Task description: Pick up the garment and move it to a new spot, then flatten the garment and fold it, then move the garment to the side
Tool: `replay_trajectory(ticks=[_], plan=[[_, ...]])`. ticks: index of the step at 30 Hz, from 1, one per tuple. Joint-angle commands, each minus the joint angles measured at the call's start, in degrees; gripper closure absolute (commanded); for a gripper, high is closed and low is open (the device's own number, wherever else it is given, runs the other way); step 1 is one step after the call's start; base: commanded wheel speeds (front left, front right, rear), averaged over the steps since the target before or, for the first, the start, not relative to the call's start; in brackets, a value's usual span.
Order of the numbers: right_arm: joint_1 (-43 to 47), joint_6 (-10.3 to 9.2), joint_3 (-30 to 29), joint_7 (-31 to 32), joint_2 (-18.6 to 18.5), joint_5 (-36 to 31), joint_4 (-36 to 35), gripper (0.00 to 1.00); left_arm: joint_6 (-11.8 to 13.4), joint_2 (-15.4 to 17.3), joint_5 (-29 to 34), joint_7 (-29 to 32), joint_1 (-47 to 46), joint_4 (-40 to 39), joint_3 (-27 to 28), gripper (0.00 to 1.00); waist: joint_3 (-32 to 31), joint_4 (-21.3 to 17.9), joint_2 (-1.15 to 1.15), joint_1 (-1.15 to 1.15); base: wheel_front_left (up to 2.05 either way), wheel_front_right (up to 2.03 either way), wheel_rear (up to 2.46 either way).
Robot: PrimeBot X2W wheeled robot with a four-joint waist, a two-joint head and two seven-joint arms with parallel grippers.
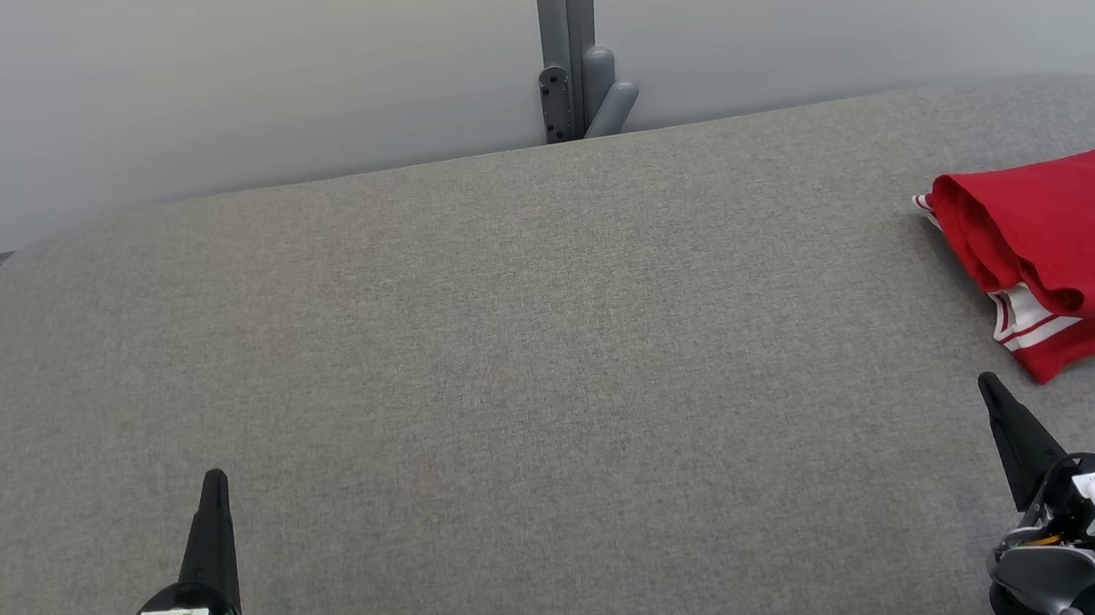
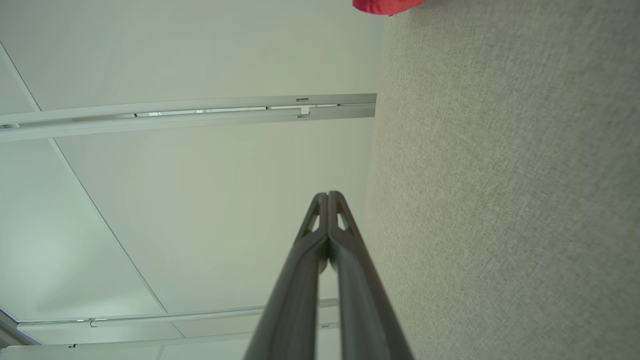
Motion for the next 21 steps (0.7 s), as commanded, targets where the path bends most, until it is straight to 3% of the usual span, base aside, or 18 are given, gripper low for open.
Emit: replay_trajectory(ticks=[1, 21], plan=[[-0.52, 0.02, -0.18, 0.28, 0.02, -0.12, 0.11, 1.00, -0.41, 0.02, -0.05, 0.16, -0.76, 0.00, 0.26, 1.00, 0.00, 0.00, 0.00, 0.00, 0.00, 0.00, 0.00], [-0.57, 0.02, -0.40, 0.45, 0.15, -0.37, 0.13, 1.00, -0.41, -0.07, 0.14, 0.29, -0.77, 0.01, 0.37, 1.00, 0.00, 0.00, 0.00, 0.00, 0.00, 0.00, 0.00]])
